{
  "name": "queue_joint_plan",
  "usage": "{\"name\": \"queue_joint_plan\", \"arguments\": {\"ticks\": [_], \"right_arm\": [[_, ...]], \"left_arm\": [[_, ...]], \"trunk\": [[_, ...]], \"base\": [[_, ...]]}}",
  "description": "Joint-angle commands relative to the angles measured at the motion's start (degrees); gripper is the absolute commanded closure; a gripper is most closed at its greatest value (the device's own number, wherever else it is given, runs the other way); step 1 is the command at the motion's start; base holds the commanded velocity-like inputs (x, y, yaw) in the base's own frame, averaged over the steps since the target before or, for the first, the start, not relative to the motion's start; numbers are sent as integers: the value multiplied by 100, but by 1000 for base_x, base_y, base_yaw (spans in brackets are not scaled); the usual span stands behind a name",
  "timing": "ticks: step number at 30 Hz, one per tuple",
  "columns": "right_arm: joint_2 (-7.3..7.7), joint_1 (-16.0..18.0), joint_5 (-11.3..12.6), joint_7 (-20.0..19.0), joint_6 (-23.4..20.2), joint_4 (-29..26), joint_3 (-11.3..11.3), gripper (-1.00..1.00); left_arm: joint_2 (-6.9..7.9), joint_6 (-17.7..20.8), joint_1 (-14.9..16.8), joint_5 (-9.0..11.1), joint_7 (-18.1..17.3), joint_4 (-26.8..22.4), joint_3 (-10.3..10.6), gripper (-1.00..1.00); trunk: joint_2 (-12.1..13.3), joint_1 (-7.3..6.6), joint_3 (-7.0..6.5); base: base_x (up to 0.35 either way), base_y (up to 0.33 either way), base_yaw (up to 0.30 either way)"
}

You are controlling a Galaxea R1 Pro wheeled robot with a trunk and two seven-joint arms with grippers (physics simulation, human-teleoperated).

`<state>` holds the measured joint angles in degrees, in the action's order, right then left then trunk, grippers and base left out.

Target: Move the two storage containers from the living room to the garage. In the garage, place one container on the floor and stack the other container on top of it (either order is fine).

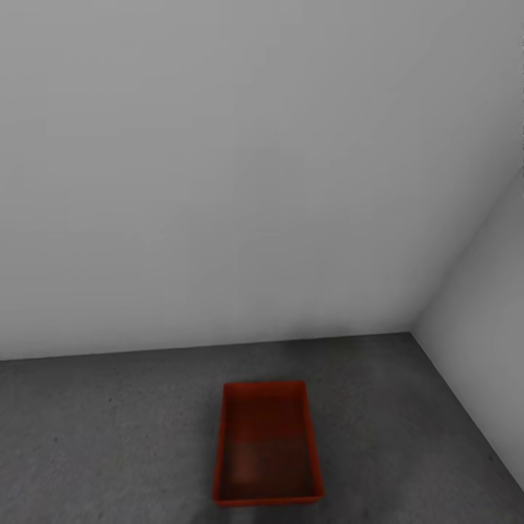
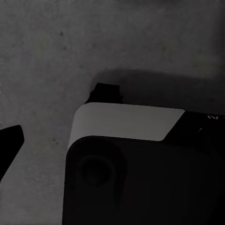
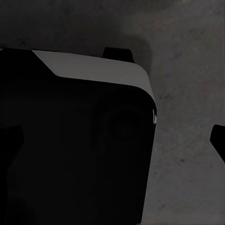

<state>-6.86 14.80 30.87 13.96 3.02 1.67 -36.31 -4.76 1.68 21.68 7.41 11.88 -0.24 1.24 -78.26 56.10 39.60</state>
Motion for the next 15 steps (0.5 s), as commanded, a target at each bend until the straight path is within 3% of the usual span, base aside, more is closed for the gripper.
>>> {"name": "queue_joint_plan", "arguments": {"ticks": [1,15], "right_arm": [[-3,6,59,2,38,18,-45,-100],[9,5,59,2,50,18,-44,-100]], "left_arm": [[0,17,3,50,15,-3,17,-100],[-9,13,-153,45,16,-3,17,-100]], "trunk": [[-2,0,-5],[-2,0,-131]], "base": [[0,0,0],[0,0,0]]}}
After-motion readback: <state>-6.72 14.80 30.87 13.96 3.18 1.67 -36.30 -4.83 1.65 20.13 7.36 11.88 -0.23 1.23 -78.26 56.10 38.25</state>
